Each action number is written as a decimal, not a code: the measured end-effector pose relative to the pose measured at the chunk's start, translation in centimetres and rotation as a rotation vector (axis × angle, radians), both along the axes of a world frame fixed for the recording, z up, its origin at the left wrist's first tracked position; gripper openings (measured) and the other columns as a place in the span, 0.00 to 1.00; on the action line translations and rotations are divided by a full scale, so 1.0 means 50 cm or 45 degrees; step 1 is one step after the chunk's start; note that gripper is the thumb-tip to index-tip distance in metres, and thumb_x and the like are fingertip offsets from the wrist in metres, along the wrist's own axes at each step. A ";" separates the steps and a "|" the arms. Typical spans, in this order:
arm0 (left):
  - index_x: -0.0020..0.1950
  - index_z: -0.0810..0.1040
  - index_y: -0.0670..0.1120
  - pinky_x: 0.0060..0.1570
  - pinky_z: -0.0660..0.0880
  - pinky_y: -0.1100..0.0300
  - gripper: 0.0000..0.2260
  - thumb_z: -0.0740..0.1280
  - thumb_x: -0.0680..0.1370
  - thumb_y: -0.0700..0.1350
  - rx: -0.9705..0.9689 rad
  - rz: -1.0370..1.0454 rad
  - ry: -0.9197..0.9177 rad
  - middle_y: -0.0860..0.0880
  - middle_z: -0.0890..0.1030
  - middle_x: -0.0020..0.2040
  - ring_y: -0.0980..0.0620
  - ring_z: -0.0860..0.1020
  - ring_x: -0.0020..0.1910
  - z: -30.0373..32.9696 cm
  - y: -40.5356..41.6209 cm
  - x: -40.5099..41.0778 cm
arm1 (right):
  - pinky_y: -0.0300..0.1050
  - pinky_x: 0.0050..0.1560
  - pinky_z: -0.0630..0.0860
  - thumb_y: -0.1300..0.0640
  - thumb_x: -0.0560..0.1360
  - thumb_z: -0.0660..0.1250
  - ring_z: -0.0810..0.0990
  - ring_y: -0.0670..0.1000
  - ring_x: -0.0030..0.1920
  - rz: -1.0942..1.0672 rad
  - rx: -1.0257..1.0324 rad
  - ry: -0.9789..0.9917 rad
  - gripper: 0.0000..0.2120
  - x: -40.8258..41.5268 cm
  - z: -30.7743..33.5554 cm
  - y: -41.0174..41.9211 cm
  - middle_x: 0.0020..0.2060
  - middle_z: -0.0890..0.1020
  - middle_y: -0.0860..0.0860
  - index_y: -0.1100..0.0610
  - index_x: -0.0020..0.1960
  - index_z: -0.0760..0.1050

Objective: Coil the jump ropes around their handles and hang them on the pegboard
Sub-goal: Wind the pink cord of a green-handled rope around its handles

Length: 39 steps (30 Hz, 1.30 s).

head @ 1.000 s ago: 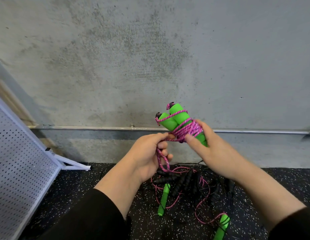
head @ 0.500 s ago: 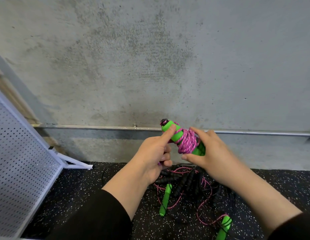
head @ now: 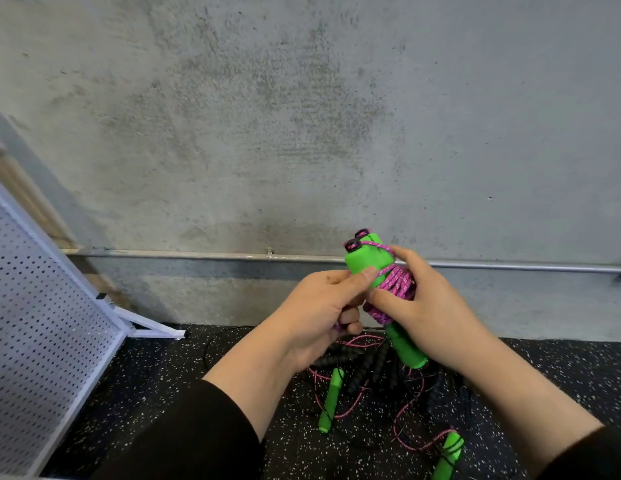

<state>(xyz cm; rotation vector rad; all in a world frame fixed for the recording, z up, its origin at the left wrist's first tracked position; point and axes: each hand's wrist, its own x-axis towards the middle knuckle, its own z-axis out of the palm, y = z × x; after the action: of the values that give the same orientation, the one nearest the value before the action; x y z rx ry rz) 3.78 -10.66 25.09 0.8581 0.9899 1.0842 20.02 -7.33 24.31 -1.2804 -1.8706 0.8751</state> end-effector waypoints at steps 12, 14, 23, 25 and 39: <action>0.41 0.79 0.37 0.32 0.71 0.56 0.14 0.67 0.83 0.45 0.331 0.499 0.462 0.48 0.75 0.29 0.50 0.71 0.25 0.020 0.007 -0.014 | 0.27 0.39 0.73 0.53 0.74 0.76 0.82 0.37 0.39 -0.023 -0.120 0.251 0.17 0.015 0.021 0.004 0.40 0.85 0.36 0.39 0.58 0.74; 0.41 0.80 0.37 0.35 0.73 0.55 0.14 0.67 0.82 0.44 0.371 0.577 0.447 0.48 0.76 0.30 0.49 0.73 0.28 0.019 0.008 -0.010 | 0.28 0.41 0.73 0.52 0.74 0.76 0.83 0.38 0.40 -0.013 -0.115 0.221 0.18 0.011 0.021 0.002 0.40 0.84 0.35 0.39 0.58 0.74; 0.43 0.83 0.45 0.46 0.77 0.57 0.11 0.65 0.82 0.37 0.508 0.608 0.216 0.48 0.83 0.39 0.51 0.78 0.41 0.023 0.002 0.006 | 0.29 0.39 0.74 0.53 0.74 0.75 0.83 0.41 0.40 -0.021 -0.214 0.344 0.16 0.003 0.031 -0.007 0.43 0.87 0.44 0.43 0.60 0.79; 0.47 0.84 0.47 0.49 0.76 0.57 0.12 0.63 0.83 0.36 0.515 0.576 0.174 0.51 0.84 0.43 0.52 0.79 0.46 0.023 0.000 0.007 | 0.30 0.41 0.76 0.54 0.75 0.74 0.83 0.42 0.41 -0.025 -0.284 0.420 0.17 0.007 0.035 -0.007 0.44 0.87 0.48 0.46 0.63 0.80; 0.50 0.87 0.42 0.45 0.75 0.69 0.05 0.71 0.79 0.37 0.526 0.668 0.349 0.50 0.87 0.43 0.62 0.80 0.41 0.024 0.010 -0.012 | 0.44 0.53 0.74 0.48 0.69 0.71 0.84 0.47 0.51 0.125 -0.477 0.602 0.23 0.002 0.030 -0.014 0.53 0.87 0.49 0.49 0.64 0.81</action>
<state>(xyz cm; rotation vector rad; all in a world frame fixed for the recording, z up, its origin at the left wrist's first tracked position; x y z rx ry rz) 3.21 -10.15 26.30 1.1352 1.2850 1.6900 20.14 -8.03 25.83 -1.0709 -1.4438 1.4892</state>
